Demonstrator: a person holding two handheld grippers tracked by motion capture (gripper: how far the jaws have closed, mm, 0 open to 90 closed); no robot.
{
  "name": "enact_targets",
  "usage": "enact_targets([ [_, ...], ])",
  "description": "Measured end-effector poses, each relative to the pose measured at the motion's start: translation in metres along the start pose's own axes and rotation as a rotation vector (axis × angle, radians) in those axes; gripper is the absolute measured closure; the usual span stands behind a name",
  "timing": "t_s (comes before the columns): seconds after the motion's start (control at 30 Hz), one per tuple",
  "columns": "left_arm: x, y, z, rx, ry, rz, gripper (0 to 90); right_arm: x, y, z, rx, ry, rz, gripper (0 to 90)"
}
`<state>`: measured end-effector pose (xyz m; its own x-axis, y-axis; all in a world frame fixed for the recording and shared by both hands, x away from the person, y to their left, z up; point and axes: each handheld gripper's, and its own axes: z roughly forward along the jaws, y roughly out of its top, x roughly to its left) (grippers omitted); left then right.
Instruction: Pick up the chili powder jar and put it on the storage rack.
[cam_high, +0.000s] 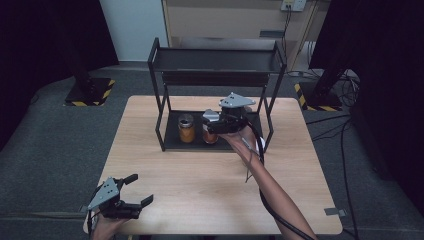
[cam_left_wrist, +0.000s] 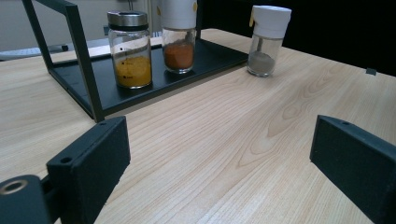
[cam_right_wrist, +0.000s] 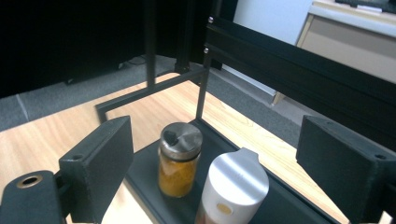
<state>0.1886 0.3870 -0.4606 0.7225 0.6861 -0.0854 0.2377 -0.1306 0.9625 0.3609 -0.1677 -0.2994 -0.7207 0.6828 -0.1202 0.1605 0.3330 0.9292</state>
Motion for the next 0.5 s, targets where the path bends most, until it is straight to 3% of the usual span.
enact_targets([
  [0.17,0.000,0.000,0.000,0.000,0.000,-0.001,4.0,0.006,-0.003,-0.023,-0.020,0.028,-0.035,11.2],
  [0.37,0.000,0.000,0.000,-0.001,0.004,-0.009,3.3,0.005,-0.015,-0.051,-0.050,0.073,-0.003,11.3],
  [0.5,0.001,0.000,0.000,0.004,0.002,-0.013,2.9,0.005,-0.024,-0.070,-0.065,0.076,-0.003,11.2],
])
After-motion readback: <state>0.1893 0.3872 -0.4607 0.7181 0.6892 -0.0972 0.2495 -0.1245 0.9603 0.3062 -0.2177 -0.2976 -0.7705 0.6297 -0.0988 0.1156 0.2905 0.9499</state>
